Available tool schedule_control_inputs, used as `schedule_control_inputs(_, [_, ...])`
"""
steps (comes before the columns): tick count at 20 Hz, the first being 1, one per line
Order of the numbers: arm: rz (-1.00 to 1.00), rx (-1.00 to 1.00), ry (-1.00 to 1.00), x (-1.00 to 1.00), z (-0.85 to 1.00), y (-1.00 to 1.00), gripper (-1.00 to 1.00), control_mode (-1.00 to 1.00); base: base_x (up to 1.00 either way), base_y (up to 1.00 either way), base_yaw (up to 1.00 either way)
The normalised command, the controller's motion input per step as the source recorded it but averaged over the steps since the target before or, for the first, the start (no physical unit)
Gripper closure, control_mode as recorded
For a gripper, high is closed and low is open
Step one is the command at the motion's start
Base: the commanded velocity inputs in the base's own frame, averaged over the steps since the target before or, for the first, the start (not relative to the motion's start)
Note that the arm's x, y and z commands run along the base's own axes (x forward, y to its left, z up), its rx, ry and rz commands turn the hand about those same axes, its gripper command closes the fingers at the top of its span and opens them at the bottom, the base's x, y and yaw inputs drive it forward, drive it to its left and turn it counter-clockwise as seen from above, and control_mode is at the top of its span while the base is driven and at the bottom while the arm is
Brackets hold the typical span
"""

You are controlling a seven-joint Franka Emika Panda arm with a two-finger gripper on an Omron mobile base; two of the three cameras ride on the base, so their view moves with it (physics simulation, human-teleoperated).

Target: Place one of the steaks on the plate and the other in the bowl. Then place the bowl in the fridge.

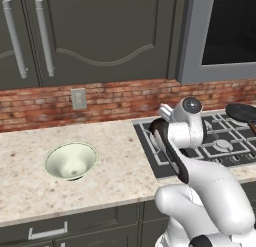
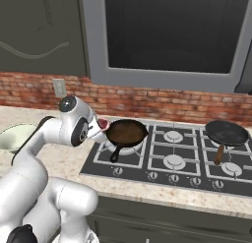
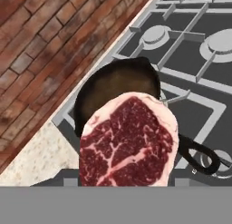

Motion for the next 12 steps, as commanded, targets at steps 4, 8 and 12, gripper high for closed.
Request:
schedule_control_inputs(4, [0.08,0.20,-0.03,0.00,0.06,0.48,1.00,-1.00,0.00,0.00,0.00])
schedule_control_inputs(8, [0.02,0.07,-0.09,-0.22,0.00,0.69,1.00,-1.00,0.00,0.00,0.00])
schedule_control_inputs(12, [0.01,0.00,-0.02,-0.41,0.00,0.75,1.00,-1.00,0.00,0.00,0.00])
